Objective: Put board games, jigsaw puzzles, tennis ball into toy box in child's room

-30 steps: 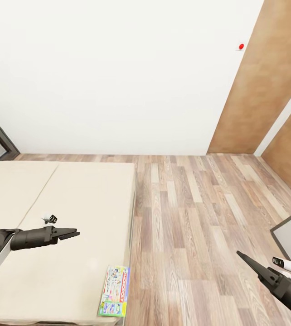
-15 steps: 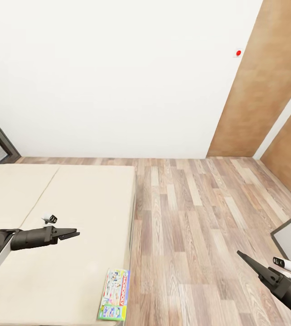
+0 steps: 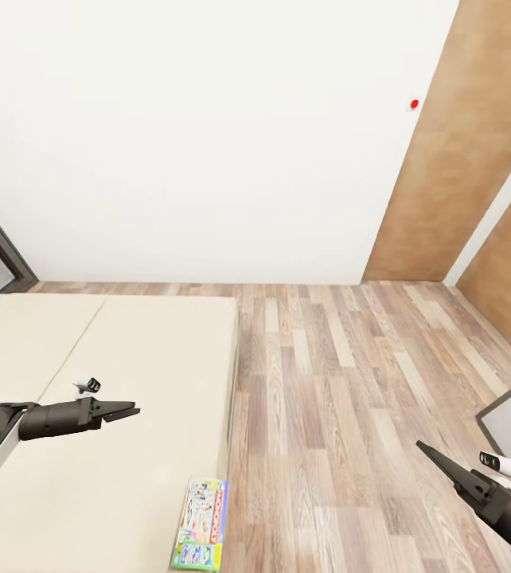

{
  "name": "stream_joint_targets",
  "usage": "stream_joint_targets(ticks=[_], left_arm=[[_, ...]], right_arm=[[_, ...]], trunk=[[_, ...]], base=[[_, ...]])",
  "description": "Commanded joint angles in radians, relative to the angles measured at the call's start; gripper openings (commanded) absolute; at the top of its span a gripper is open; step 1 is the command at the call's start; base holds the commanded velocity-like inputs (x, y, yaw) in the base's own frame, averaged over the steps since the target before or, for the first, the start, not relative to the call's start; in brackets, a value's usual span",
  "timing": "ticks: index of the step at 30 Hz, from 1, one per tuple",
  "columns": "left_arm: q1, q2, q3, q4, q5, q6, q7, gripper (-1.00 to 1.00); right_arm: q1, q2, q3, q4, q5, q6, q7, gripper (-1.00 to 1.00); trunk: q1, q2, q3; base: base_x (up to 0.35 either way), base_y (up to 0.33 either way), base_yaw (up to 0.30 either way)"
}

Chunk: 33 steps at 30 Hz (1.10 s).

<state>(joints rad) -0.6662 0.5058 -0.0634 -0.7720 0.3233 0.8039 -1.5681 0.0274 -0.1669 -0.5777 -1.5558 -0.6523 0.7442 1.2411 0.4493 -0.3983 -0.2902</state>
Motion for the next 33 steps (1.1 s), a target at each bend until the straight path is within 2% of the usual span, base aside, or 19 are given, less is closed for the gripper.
stream_joint_targets(ticks=[1, 33], left_arm=[[-0.001, 0.001, -0.005, 0.001, 0.004, 0.011, -0.003, 1.0], [-0.001, 0.002, -0.004, 0.002, 0.005, 0.011, -0.003, 1.0]], right_arm=[[0.0, 0.0, 0.0, -0.001, -0.006, 0.007, -0.001, 1.0], [0.0, 0.0, 0.006, -0.001, -0.005, 0.007, -0.002, 1.0]], trunk=[[0.001, -0.002, 0.0], [0.001, -0.002, 0.052]], base=[[0.0, 0.0, 0.0], [0.0, 0.0, 0.0]])
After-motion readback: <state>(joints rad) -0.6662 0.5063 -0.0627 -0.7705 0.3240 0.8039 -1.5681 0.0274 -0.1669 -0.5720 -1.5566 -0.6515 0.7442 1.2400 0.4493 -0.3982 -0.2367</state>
